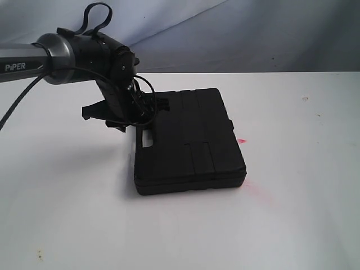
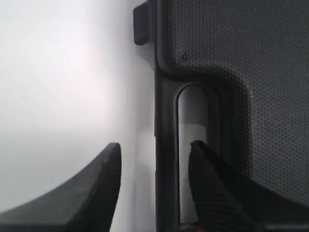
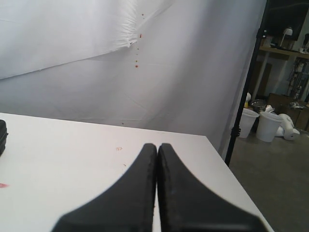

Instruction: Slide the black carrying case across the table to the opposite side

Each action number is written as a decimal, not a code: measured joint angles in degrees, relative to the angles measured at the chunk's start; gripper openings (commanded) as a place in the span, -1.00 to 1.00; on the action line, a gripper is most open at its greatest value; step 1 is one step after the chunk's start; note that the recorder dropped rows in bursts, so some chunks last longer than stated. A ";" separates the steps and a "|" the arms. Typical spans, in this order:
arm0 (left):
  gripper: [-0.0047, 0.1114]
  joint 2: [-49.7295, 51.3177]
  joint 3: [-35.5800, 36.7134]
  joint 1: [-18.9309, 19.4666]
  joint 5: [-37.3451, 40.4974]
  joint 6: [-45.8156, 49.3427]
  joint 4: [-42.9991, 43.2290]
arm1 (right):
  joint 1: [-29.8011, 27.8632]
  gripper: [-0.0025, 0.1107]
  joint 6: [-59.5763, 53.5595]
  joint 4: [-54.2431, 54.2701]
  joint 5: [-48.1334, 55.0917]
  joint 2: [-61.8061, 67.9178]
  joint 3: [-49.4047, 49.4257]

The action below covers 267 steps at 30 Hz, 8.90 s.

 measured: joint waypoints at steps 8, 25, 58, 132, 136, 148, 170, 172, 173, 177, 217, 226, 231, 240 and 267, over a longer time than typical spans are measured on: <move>-0.17 3.03 0.00 0.00 0.00 0.00 -0.11 | 0.00 -0.96 0.00 0.00 0.00 0.00 0.00; -0.77 3.24 0.00 0.00 -1.66 0.29 -1.88 | 0.00 -0.96 0.00 0.00 0.00 0.00 0.00; -0.92 3.03 0.05 5.60 3.86 7.26 5.11 | 0.00 -0.96 0.00 0.00 0.00 0.00 0.00; -0.92 -5.60 12.88 32.70 -7.52 32.46 -4.28 | 0.00 -0.96 0.00 0.00 0.00 0.00 0.00; -0.92 -5.60 12.88 32.70 -7.52 31.52 -3.88 | 0.00 -0.96 0.00 0.00 0.00 0.00 0.00; -0.92 -5.60 12.88 32.09 -7.41 30.02 -3.02 | 0.00 -0.96 0.00 0.00 0.00 0.00 0.00; -0.92 -5.60 12.88 31.39 -6.98 27.53 -1.56 | 0.00 -0.96 0.00 0.00 0.00 0.00 0.00; -0.91 -5.60 12.88 31.39 -6.98 27.53 -1.56 | 0.00 -0.96 0.00 0.00 0.00 0.00 0.00; -0.89 -5.60 12.88 31.39 -6.98 27.53 -1.56 | 0.00 -0.96 0.00 0.00 0.00 0.00 0.00; -0.78 -5.60 12.88 31.39 -6.98 27.53 -1.56 | 0.00 -0.96 0.00 0.00 0.00 0.00 0.00; -0.92 -13.55 12.64 31.39 -8.99 27.06 1.61 | 0.00 -0.96 0.00 0.00 0.00 0.00 0.00; -0.92 -14.08 12.64 31.39 -8.99 27.06 1.73 | 0.00 -0.96 0.00 0.00 0.00 0.00 0.00; -0.92 -17.71 12.64 31.39 -8.99 27.06 1.73 | 0.00 -0.96 0.00 0.00 0.00 0.00 0.00; -0.92 -33.46 14.17 31.39 -8.98 29.12 1.73 | 0.00 -0.96 0.00 0.22 0.00 0.00 0.00; -0.92 -94.36 52.25 31.39 -25.36 32.17 -1.84 | 0.00 -0.96 0.00 0.22 0.00 0.00 0.00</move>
